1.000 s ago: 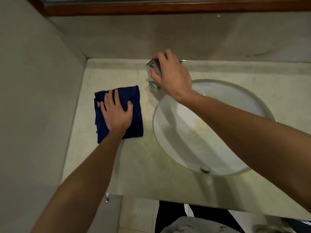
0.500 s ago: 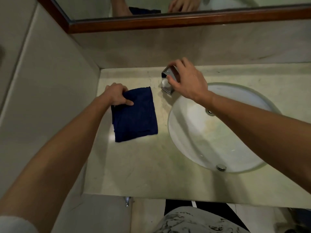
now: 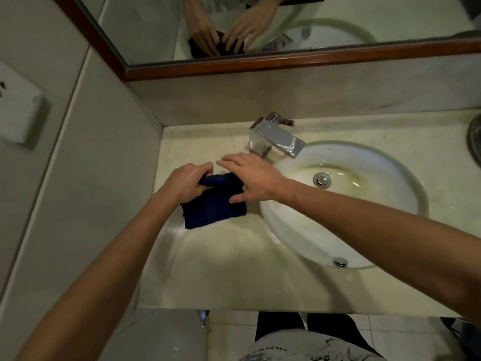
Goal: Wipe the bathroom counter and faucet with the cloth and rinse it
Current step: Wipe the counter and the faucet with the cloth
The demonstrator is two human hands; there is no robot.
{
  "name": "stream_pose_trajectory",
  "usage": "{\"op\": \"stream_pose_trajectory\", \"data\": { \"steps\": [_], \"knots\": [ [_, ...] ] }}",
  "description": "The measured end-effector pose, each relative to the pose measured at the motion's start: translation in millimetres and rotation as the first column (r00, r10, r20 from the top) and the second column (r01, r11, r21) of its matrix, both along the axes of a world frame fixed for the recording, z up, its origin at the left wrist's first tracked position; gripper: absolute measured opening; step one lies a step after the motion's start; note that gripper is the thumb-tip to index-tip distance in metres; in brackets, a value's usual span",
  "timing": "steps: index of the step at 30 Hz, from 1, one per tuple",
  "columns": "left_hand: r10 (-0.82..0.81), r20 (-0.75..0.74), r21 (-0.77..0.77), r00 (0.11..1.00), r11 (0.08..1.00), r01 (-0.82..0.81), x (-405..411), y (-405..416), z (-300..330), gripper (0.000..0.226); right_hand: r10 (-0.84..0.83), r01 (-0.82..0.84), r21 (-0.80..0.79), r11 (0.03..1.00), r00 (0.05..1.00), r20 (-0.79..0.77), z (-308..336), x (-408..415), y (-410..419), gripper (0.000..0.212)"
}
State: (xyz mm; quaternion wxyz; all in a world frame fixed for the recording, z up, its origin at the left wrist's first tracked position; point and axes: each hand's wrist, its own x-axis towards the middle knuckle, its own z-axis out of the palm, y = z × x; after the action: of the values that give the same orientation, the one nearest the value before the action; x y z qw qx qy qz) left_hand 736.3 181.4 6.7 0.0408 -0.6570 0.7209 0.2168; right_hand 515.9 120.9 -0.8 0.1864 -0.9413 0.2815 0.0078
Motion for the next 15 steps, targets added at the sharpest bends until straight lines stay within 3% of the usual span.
{"op": "stream_pose_trajectory", "data": {
  "steps": [2, 6, 11, 15],
  "knots": [
    [0.038, -0.031, -0.029, 0.999, 0.999, -0.039, 2.6, 6.6, 7.8, 0.030, -0.020, 0.021, 0.059, 0.998, 1.000, -0.022, -5.1, 10.7, 6.2, 0.085],
    [0.080, -0.126, -0.048, 0.989, 0.995, -0.087, 3.0, 18.0, 39.1, 0.041, -0.114, 0.085, 0.148, 0.985, 0.974, 0.198, 6.9, 9.5, 13.2, 0.032],
    [0.145, -0.197, 0.087, 0.970, 0.988, -0.130, -7.8, 30.2, 74.5, 0.006, -0.155, 0.072, 0.303, 0.950, 0.953, 0.260, 45.3, -18.5, 12.1, 0.019],
    [0.139, -0.228, 0.116, 0.964, 0.987, -0.115, -28.6, 34.9, 97.6, 0.002, -0.172, 0.050, 0.420, 0.906, 0.951, 0.257, 74.2, -47.1, 9.4, 0.016]
  ]
}}
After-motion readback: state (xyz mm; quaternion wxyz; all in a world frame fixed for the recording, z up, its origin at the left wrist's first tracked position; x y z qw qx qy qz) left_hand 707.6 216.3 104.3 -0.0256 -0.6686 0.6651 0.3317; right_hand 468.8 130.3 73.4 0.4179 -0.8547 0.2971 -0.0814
